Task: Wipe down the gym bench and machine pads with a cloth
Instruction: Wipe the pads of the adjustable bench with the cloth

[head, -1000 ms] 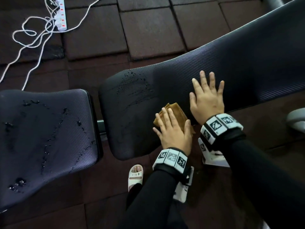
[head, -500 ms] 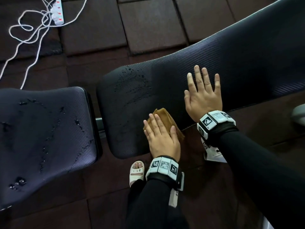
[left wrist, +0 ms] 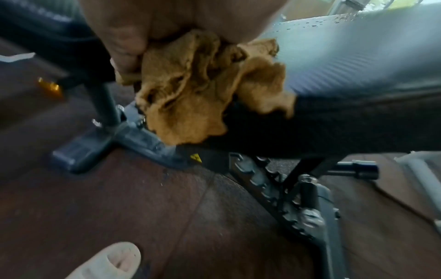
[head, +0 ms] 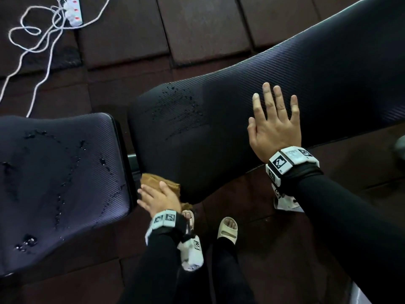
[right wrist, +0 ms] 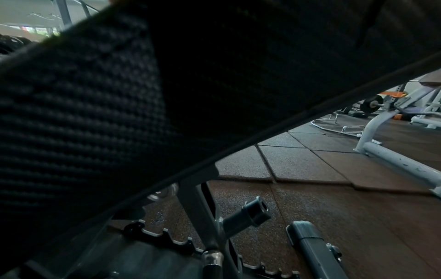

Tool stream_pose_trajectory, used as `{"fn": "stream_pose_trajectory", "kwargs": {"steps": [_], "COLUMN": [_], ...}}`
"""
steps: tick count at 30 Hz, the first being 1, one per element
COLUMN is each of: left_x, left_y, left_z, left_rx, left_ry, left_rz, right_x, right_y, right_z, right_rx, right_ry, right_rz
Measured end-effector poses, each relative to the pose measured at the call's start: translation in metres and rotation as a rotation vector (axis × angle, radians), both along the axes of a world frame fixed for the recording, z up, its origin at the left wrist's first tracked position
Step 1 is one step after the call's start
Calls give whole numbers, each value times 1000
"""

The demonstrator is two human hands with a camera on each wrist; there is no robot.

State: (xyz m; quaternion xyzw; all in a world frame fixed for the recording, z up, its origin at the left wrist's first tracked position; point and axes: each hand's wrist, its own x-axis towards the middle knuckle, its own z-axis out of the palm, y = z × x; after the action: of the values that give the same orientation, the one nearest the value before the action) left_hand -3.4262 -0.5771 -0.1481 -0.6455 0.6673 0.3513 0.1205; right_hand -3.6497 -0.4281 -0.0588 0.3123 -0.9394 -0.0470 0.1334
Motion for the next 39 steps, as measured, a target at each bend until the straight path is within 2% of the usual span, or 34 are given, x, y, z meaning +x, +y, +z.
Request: {"fn": "stream_pose_trajectory", "kwargs": {"steps": [5,8,10,12,15,18,21,24,27,31,34,37,39], "left_x": [-11,-39,-57,-73,-86,-78,-49,-23,-27,-55,-73,-77,-71], "left_y": [72,101,105,95,62,23,-1,7,40,86,84,52,27], "left_z": [26,50,63,63,51,28,6,4,20,51,54,39,26], "left_rx": [-2,14,-10,-63,-109,-110,-114,-77,-81,-118,-154,-199,-209], "left_ry": [-18,140,194,176,164,165,117,77,109,329,412,397,365], "left_rz": [-82,-151,-284,-406,-459,-361,-90,70,101,-156,-328,-384,-347], "right_x": [1,1,1,1,0,0,0,0,-1,0,0,0,0], "right_y": [0,0,0,0,0,0,0,0,0,0,0,0,0], "right_z": [0,1,1,1,0,0,-1,-2,-4,-4,-3,-2,-2], "right_rx": [9,10,3,2,5,1,-2,-2,-7,1,4,5,7], "right_ry": [1,12,11,17,20,15,22,26,34,44,47,38,30], "right_rz": [-5,-2,-1,0,0,0,1,0,1,-7,-4,-1,-5]}}
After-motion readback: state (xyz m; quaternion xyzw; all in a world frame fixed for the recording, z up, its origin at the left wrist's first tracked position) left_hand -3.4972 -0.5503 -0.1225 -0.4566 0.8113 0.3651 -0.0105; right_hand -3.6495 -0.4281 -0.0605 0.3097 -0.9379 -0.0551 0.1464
